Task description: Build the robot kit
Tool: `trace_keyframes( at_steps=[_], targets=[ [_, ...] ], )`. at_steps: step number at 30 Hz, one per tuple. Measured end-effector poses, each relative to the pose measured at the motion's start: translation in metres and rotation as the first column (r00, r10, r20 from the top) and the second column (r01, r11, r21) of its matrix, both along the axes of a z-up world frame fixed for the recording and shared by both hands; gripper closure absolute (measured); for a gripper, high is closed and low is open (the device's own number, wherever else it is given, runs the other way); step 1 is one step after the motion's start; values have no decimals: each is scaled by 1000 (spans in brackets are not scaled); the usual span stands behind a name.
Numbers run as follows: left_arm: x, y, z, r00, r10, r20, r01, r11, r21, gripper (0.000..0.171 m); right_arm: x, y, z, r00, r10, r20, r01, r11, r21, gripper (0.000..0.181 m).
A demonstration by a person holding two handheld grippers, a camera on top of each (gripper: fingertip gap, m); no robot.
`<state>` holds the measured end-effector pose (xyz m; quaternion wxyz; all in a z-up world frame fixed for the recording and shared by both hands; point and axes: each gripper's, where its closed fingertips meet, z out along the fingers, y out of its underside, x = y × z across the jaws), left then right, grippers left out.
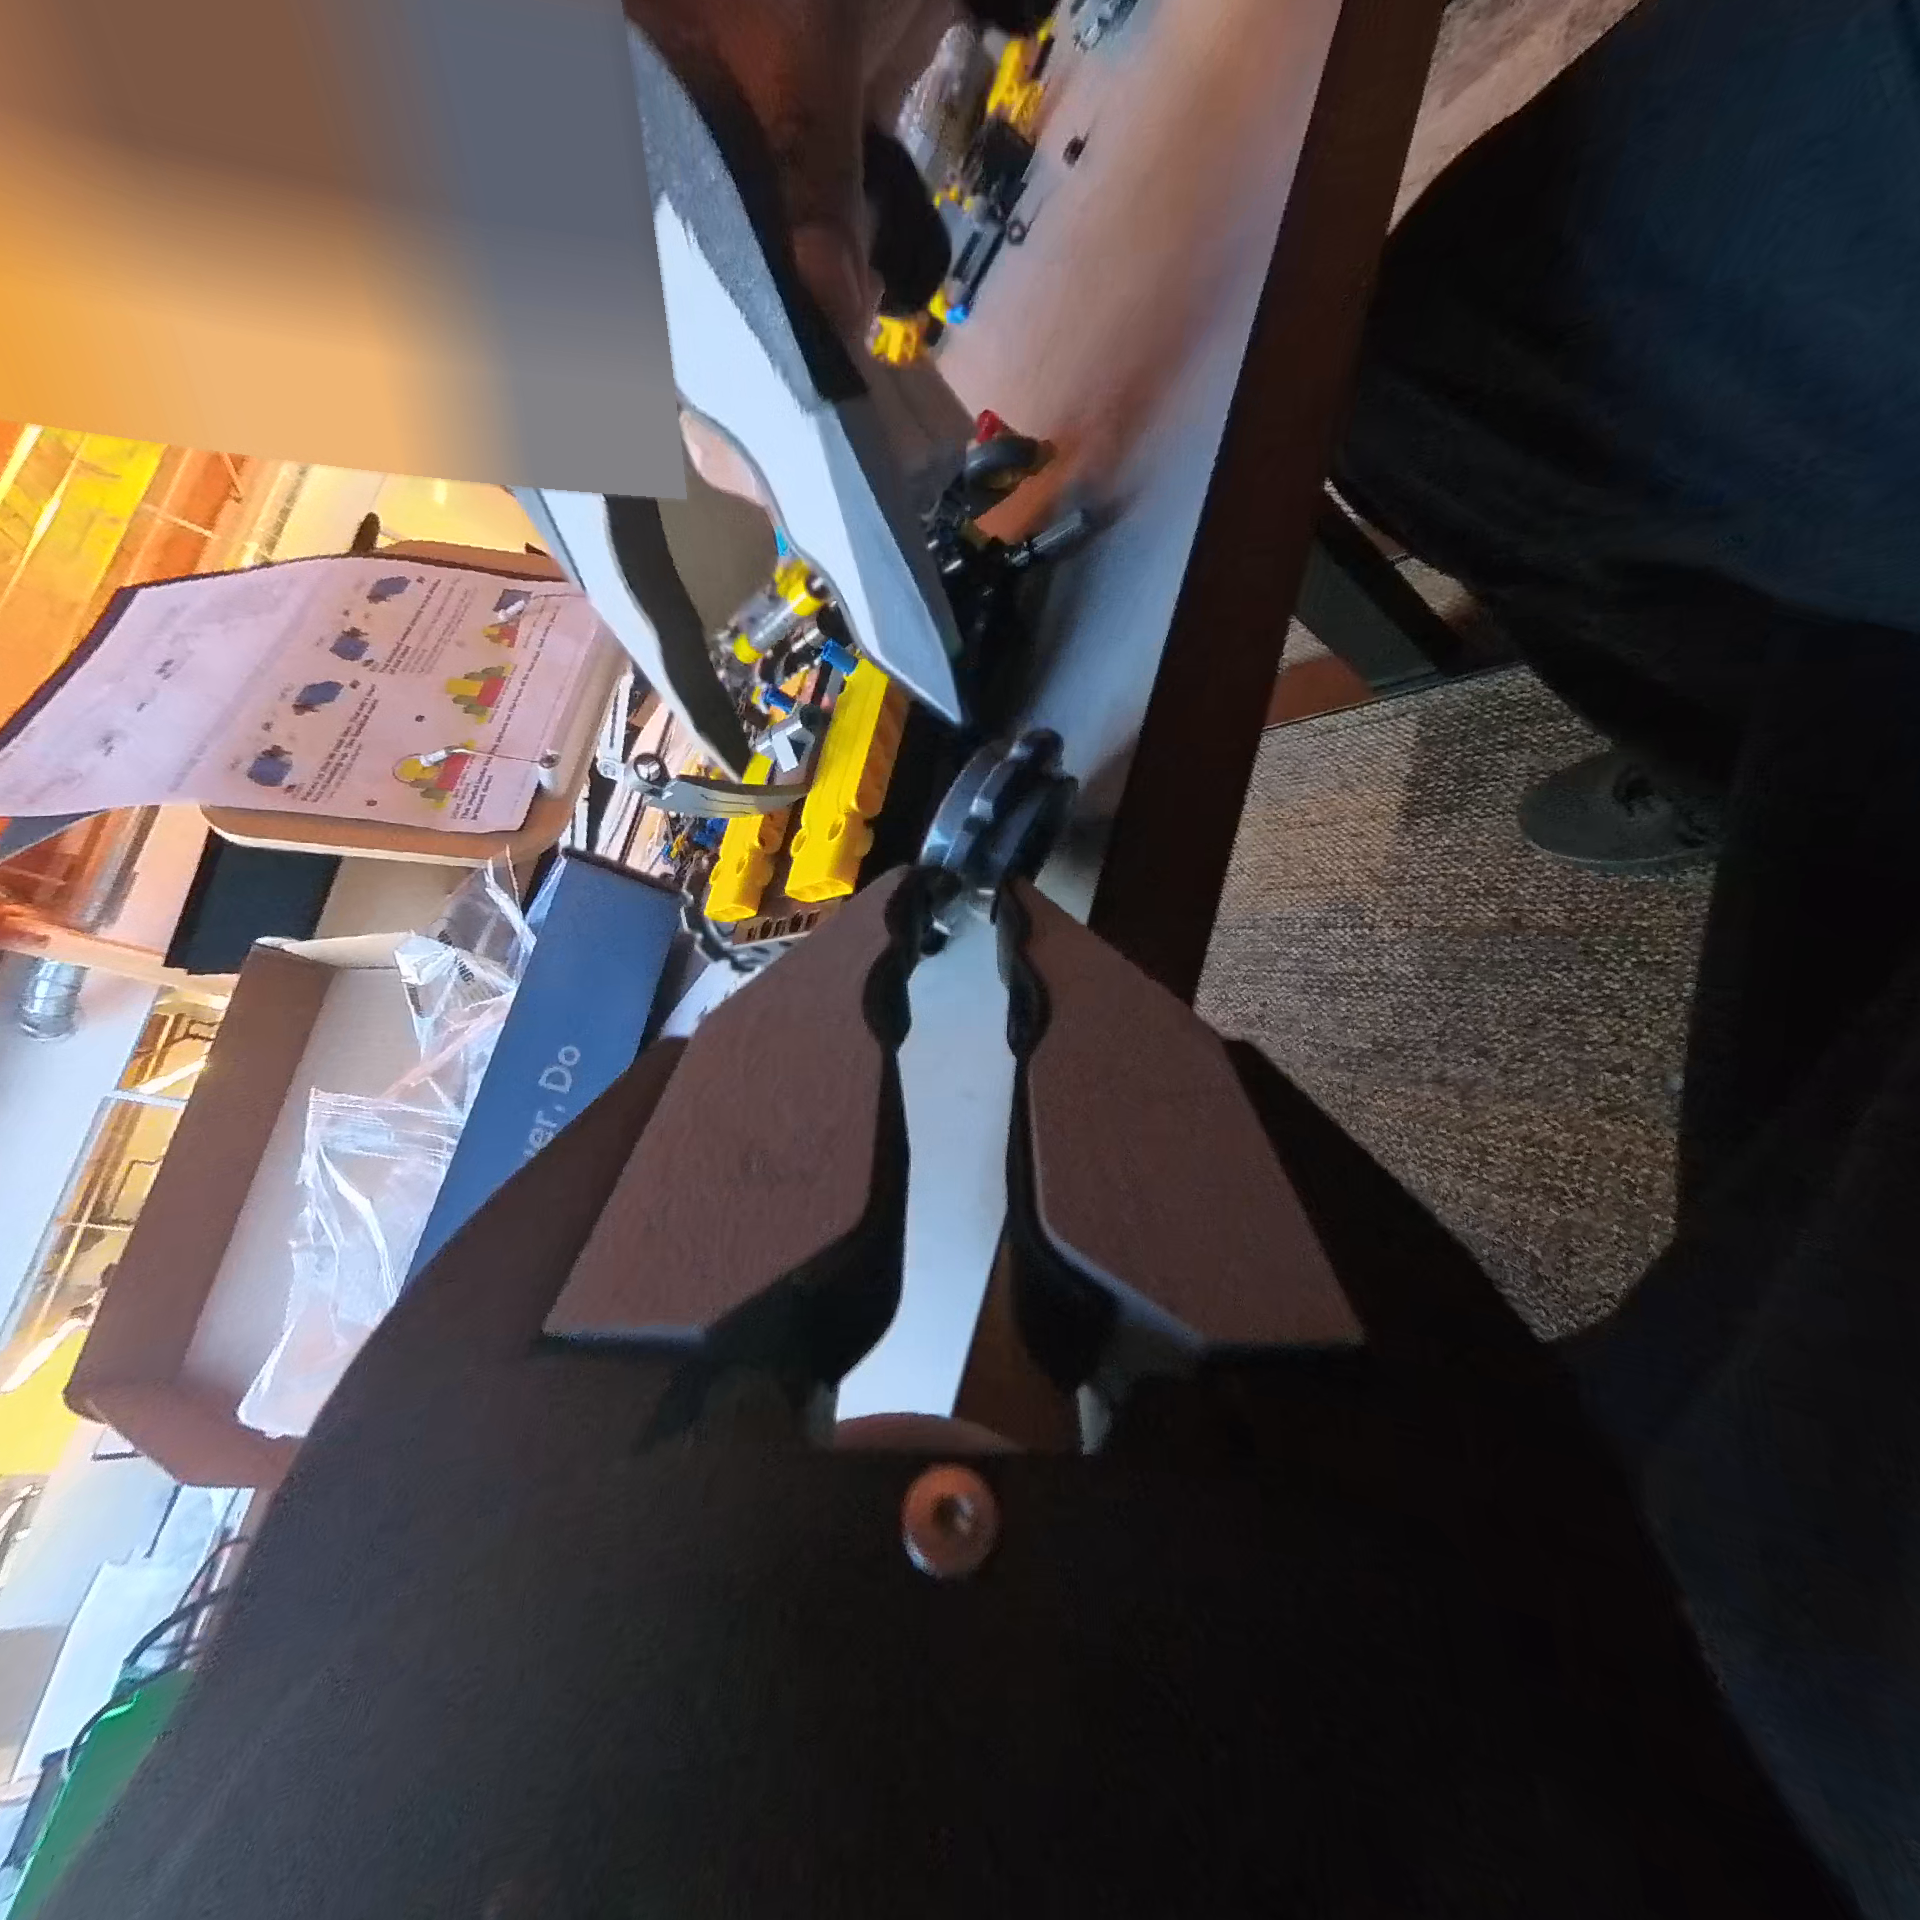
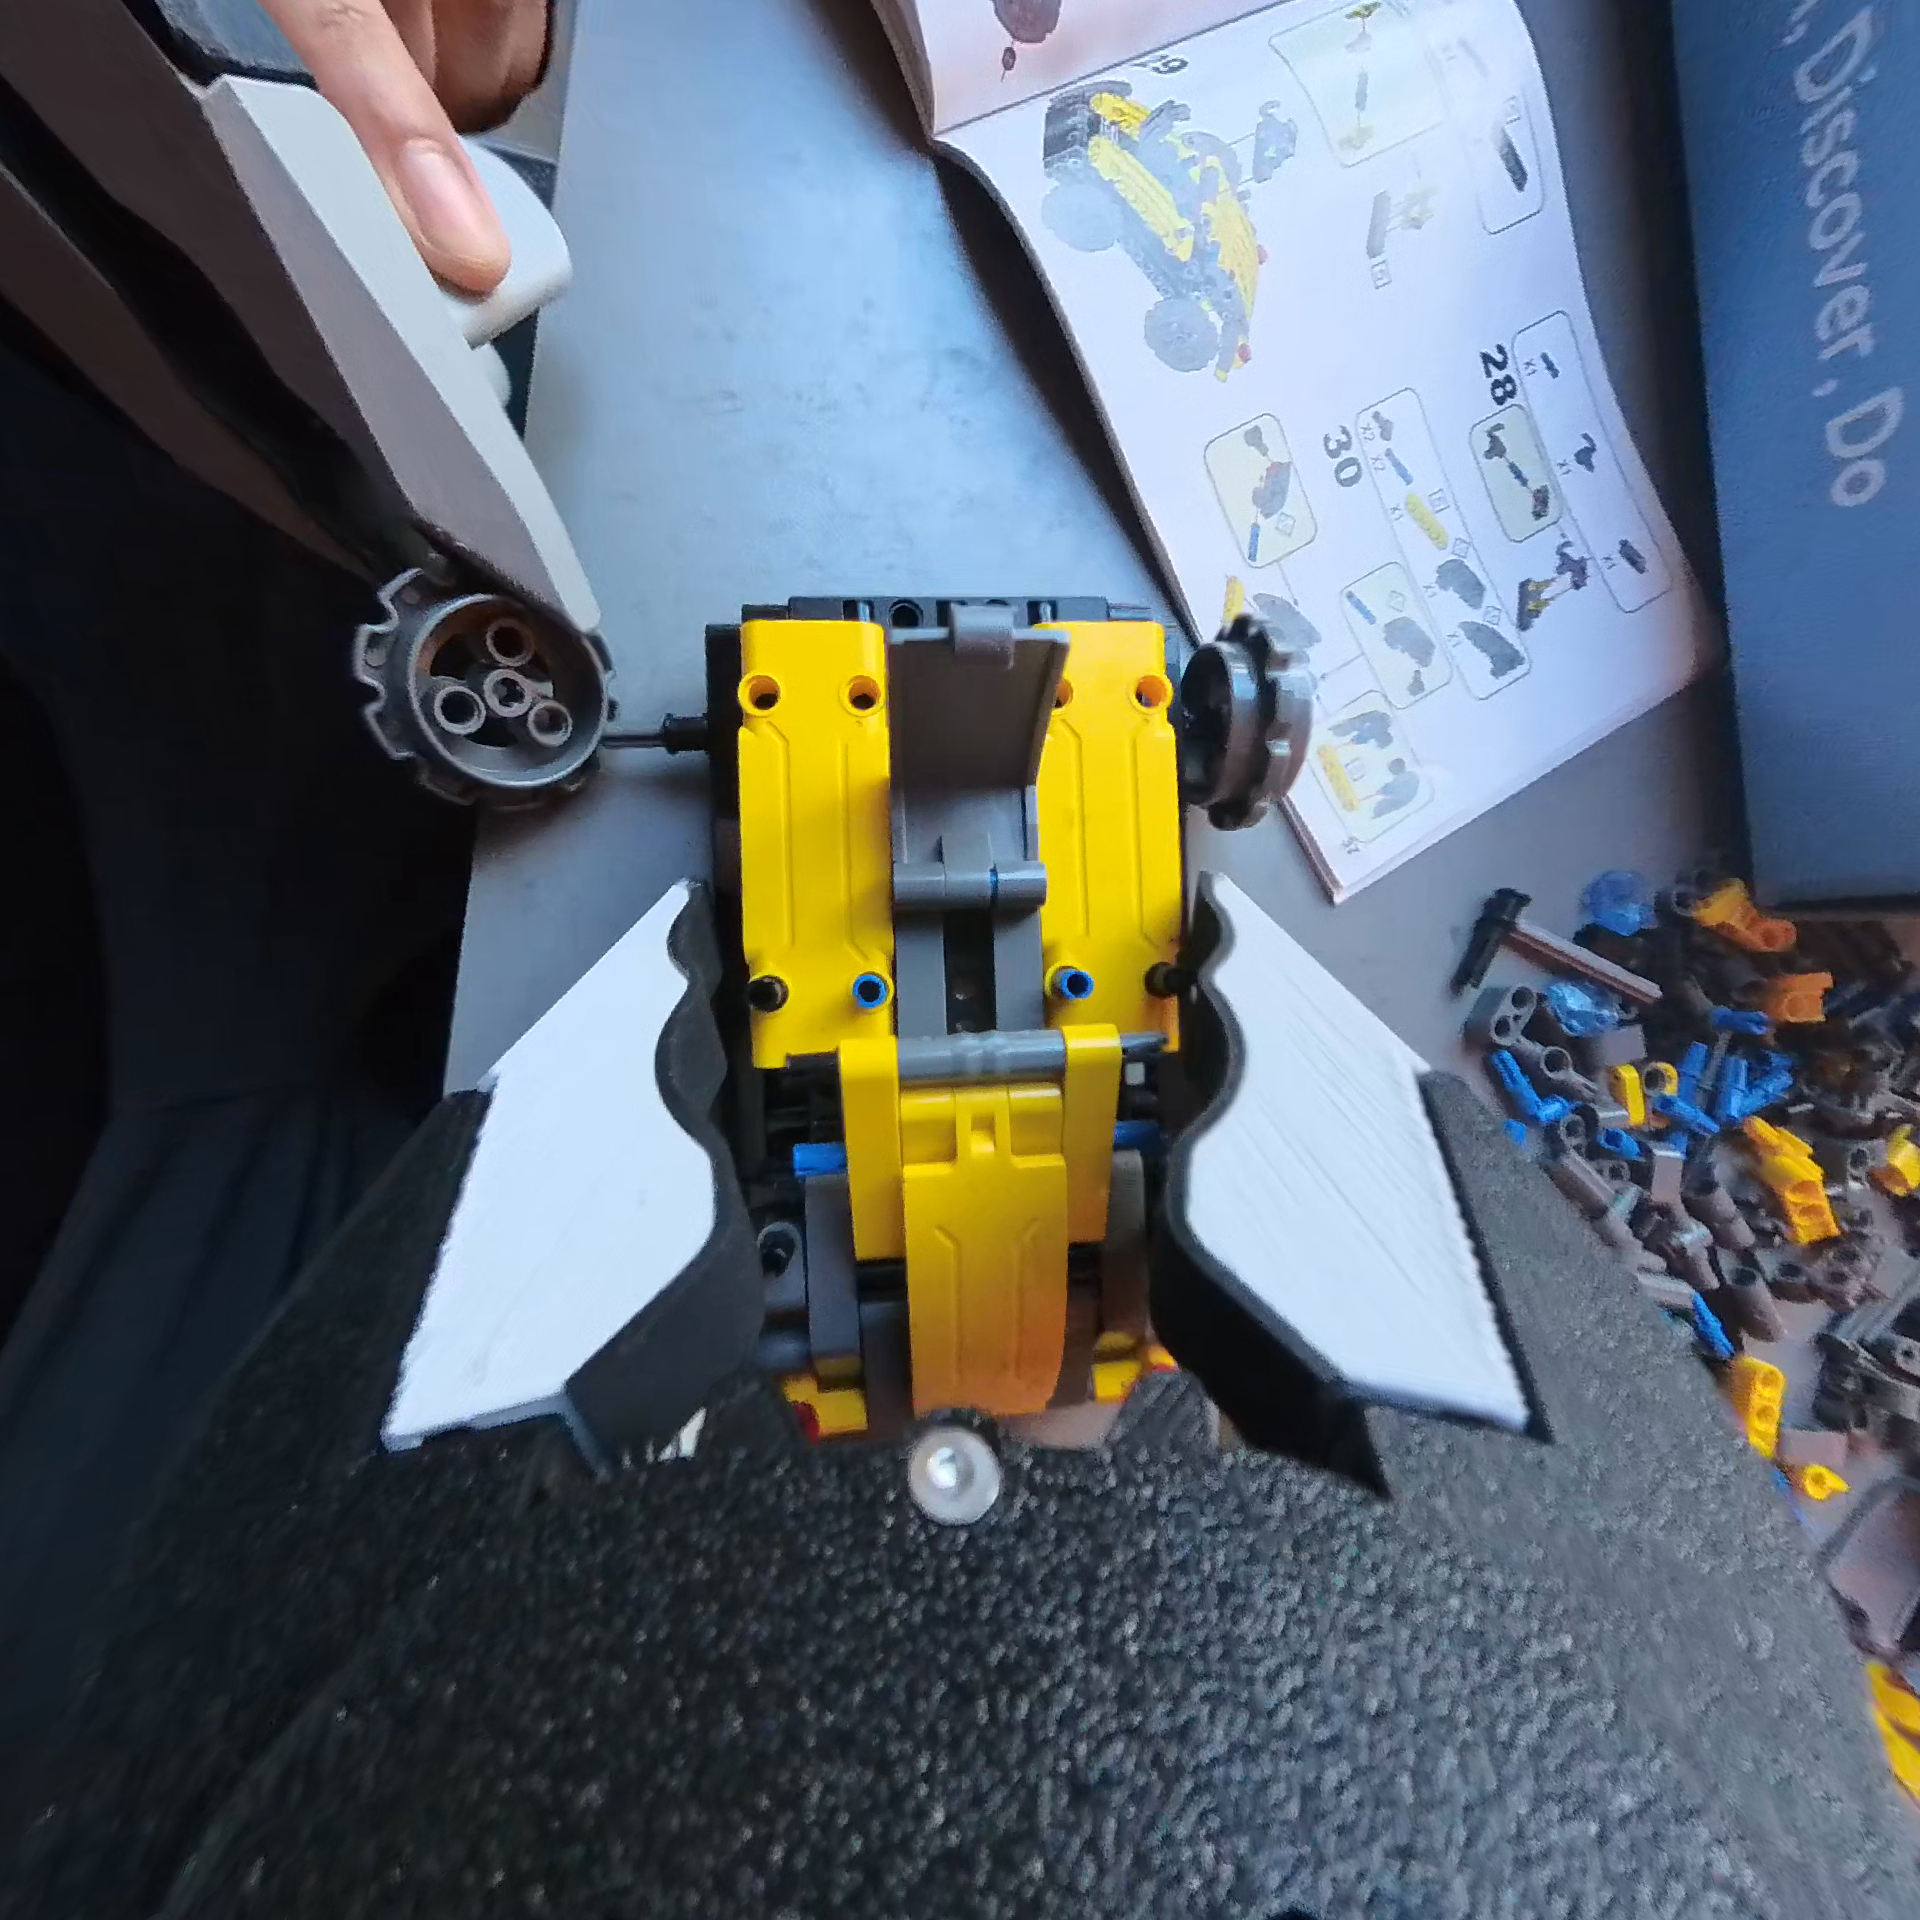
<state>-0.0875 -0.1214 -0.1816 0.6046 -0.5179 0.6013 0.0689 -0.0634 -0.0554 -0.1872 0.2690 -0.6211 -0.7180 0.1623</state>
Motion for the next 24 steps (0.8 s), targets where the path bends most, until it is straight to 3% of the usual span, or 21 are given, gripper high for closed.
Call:
trace_keyframes(
  at_steps=[4, 6, 7, 10, 13, 16, 21, 24],
  targets=[
    [-2, -1, 1, 1000, 18, 25, -18, 1000, -24, 161, 7, -9, 25, 994, -21, -107, 26, 999, 47, 105],
    [-3, -1, 5, 998, 31, 57, -29, 999, -36, 161, 8, -18, 38, 982, -32, -188, 37, 999, 25, 104],
    [-2, -2, 9, 996, 33, 83, -30, 999, -45, 161, 7, -28, 43, 973, -16, -230, 18, 1000, 7, 101],
    [1, -4, 13, 989, 53, 138, -42, 995, -88, 161, -5, -70, 43, 948, 66, -312, -74, 997, -14, 121],
    [2, -7, 15, 987, 56, 154, -41, 994, -101, 161, -14, -86, 24, 958, 110, -264, -85, 991, 104, 123],
    [3, -10, 15, 985, 56, 161, -39, 993, -111, 161, -17, -92, 18, 956, 156, -247, -102, 970, 220, 161],
    [5, -14, 7, 987, 26, 161, -2, 989, -151, 159, -17, -93, 15, 963, 181, -200, -118, 950, 289, 166],
    [7, -18, 5, 991, -1, 136, 23, 987, -160, 135, -12, -92, 10, 971, 172, -164, -126, 958, 257, 167]
  ],
)
